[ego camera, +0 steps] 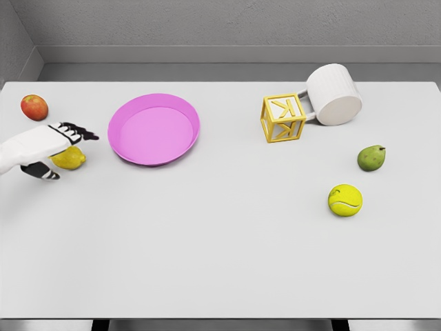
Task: Put the lemon on the plate with left arm
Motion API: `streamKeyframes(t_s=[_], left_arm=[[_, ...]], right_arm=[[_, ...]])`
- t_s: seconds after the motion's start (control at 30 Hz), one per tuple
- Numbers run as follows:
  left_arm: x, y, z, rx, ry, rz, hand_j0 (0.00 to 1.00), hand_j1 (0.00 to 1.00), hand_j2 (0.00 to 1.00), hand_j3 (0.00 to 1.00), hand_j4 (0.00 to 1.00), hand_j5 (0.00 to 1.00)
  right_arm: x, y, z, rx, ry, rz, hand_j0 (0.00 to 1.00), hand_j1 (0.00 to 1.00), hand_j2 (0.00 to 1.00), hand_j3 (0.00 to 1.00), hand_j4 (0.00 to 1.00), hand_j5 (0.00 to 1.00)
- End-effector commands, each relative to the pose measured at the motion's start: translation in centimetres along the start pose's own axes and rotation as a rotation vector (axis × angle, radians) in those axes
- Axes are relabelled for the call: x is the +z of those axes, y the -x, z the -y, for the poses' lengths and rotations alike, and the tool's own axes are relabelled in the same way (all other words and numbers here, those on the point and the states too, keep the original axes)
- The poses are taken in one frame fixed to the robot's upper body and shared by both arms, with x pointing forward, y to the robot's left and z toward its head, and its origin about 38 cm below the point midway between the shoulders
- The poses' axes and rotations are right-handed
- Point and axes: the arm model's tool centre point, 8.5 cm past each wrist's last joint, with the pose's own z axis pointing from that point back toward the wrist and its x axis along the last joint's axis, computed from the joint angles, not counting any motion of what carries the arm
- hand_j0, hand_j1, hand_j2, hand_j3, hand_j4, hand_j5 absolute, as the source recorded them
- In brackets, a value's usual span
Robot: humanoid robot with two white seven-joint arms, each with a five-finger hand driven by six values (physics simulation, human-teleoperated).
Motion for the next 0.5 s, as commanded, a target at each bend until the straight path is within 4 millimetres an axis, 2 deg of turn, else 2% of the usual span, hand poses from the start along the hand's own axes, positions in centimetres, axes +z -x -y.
streamKeyframes(t_s=[0.0,0.23,0.33,0.47], left_arm=[[0.1,0.5,0.5,0.013,0.009,-0.016,1.00,1.00,1.00,1.00,1.00,1.00],[-1.7,-0.2,0.9,0.001,0.023,-0.001,1.00,1.00,1.00,1.00,1.00,1.00],[-1.7,-0.2,1.1,-0.028,0.044,-0.005,0.86,0.86,0.86,0.86,0.86,0.86],[-1.8,-0.4,1.4,-0.028,0.055,0.001,0.85,0.85,0.85,0.85,0.85,0.85]], right_arm=[[0.0,0.0,0.0,-0.001,0.000,0.000,1.00,1.00,1.00,1.00,1.00,1.00],[0.0,0.0,0.0,0.001,0.001,0.000,1.00,1.00,1.00,1.00,1.00,1.00],[0.0,0.0,0.0,0.001,-0.001,0.000,1.00,1.00,1.00,1.00,1.00,1.00],[0.0,0.0,0.0,0.001,-0.001,0.000,1.00,1.00,1.00,1.00,1.00,1.00]])
